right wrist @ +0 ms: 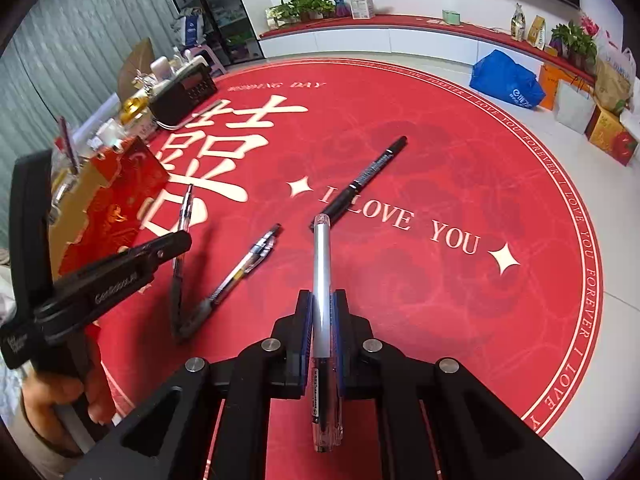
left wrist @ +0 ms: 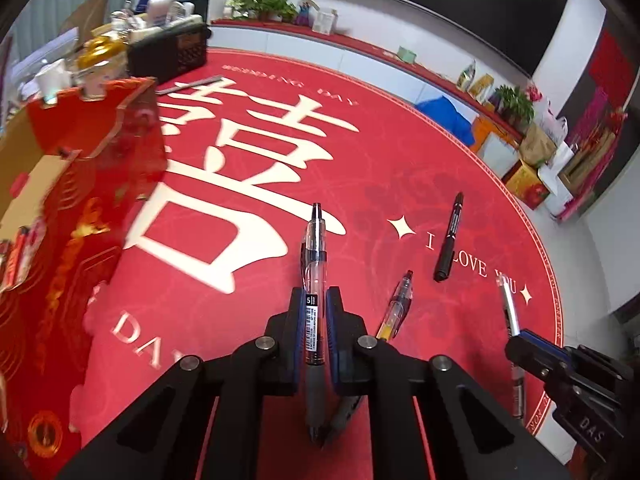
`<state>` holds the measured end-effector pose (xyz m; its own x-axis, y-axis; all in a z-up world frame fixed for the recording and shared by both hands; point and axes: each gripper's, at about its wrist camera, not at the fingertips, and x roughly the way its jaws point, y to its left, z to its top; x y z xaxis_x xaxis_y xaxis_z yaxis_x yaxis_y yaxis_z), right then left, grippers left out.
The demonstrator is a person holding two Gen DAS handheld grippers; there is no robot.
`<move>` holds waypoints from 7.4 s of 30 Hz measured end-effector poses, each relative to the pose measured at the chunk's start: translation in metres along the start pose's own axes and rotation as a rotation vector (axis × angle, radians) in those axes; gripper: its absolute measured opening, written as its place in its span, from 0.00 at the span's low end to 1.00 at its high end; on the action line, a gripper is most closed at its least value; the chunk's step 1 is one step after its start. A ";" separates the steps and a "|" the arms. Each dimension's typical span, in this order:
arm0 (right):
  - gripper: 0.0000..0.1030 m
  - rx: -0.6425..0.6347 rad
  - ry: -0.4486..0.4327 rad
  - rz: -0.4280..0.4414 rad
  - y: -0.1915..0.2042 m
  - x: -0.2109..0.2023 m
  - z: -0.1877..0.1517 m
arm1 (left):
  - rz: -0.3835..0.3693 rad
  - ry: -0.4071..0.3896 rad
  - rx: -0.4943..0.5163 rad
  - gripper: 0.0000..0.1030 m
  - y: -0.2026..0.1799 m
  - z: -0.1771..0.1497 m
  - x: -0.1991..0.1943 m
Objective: Organize rigid objects
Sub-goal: 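Carry the clear gel pen with left tool while right tool carries the silver pen over the box, then open left tool to drop the gel pen while right tool drops the silver pen into the box, then move left tool to the black gel pen while right tool approaches the black marker, then close left tool on the black gel pen while right tool closes on the black marker, then carry the black gel pen with left tool while right tool carries the black marker over the box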
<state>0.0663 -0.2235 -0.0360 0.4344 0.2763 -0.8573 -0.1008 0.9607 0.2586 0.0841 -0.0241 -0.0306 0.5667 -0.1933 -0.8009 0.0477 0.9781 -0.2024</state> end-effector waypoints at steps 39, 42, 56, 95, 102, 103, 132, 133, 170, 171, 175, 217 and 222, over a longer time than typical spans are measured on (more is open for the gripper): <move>0.10 -0.439 -0.135 0.372 0.260 -0.016 0.059 | 0.330 -0.417 -0.294 0.10 0.163 0.002 -0.190; 0.10 -0.458 -0.119 0.383 0.277 -0.004 0.060 | 0.364 -0.408 -0.311 0.10 0.176 0.000 -0.187; 0.10 -0.496 -0.078 0.354 0.304 0.029 0.067 | 0.395 -0.357 -0.319 0.10 0.201 0.008 -0.157; 0.96 -0.405 -0.100 0.243 0.273 0.063 0.083 | 0.459 -0.172 -0.385 1.00 0.236 0.020 -0.107; 0.96 -0.341 -0.124 0.214 0.211 0.027 0.062 | 0.440 -0.215 -0.302 1.00 0.199 0.009 -0.123; 0.96 -0.316 -0.120 0.184 0.195 0.024 0.056 | 0.421 -0.225 -0.276 1.00 0.187 0.008 -0.126; 0.96 0.116 -0.069 -0.140 -0.037 0.001 -0.009 | 0.365 0.029 0.199 1.00 -0.015 -0.006 0.045; 0.96 0.127 -0.072 -0.139 -0.035 0.005 -0.002 | 0.343 0.034 0.174 1.00 -0.010 -0.005 0.045; 0.12 -0.215 0.141 -0.156 0.000 0.077 0.057 | 0.329 -0.021 -0.105 1.00 0.005 -0.016 0.046; 0.12 -0.216 0.141 -0.150 -0.001 0.078 0.057 | 0.335 -0.028 -0.111 1.00 0.003 -0.017 0.046; 0.12 -0.219 0.138 -0.126 -0.004 0.079 0.058 | 0.337 -0.047 -0.108 1.00 -0.001 -0.017 0.048; 0.10 -0.173 -0.019 0.064 0.048 -0.017 0.002 | 0.226 -0.131 0.018 0.14 -0.014 -0.035 -0.067; 0.10 -0.203 -0.034 0.089 0.067 -0.023 0.011 | 0.234 -0.179 0.001 0.13 -0.005 -0.028 -0.086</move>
<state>0.0595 -0.1659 0.0063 0.4450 0.3629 -0.8187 -0.3165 0.9189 0.2353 0.0122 -0.0148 0.0238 0.6984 0.0537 -0.7137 -0.1008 0.9946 -0.0238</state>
